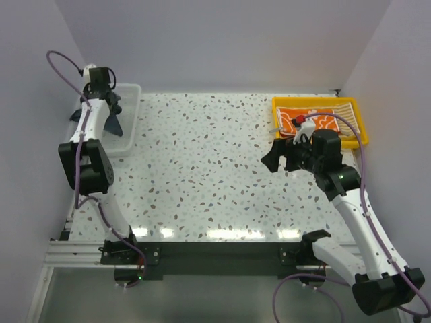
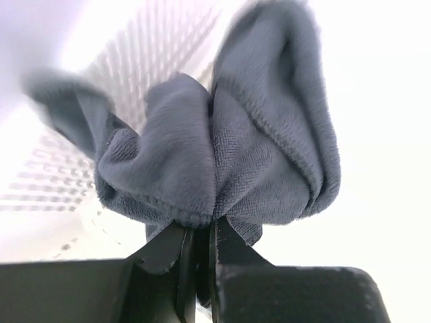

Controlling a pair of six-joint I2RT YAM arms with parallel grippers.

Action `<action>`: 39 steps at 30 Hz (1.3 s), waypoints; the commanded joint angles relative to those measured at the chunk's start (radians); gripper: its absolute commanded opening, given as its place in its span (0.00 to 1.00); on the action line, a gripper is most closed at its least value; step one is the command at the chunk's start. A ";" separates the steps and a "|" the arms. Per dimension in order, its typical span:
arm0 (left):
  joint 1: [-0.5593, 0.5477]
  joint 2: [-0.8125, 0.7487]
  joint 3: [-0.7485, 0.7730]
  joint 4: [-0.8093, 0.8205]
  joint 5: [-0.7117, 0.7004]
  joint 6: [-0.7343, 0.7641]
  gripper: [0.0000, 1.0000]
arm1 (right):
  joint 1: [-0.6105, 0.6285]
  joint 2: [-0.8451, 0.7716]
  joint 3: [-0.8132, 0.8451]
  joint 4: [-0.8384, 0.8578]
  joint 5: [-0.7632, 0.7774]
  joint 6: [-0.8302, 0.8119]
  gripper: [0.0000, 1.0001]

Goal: Fold and stack the towels
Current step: Grab crumpled towel, then move the towel to the center of the board

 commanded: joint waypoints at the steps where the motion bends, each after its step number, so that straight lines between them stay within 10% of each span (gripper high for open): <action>1: -0.094 -0.215 0.165 -0.029 -0.003 0.039 0.00 | 0.003 0.008 0.060 0.002 -0.003 -0.013 0.99; 7: -0.328 -0.336 0.251 -0.171 0.035 0.048 0.00 | 0.004 0.014 0.108 -0.009 -0.019 -0.009 0.99; 14: -0.630 -0.546 -0.081 -0.127 0.212 0.042 0.09 | 0.003 0.025 0.138 -0.040 -0.047 -0.007 0.99; 24: -0.996 -0.686 -0.630 -0.038 0.305 -0.160 0.93 | 0.012 0.108 0.137 -0.116 -0.075 -0.050 0.98; 29: -0.991 -0.725 -0.769 -0.007 0.246 -0.226 0.93 | 0.096 0.248 0.137 -0.124 -0.021 -0.061 0.96; 39: -0.925 -0.588 -0.891 0.071 0.235 -0.300 0.75 | 0.256 0.546 0.183 -0.014 0.089 -0.076 0.60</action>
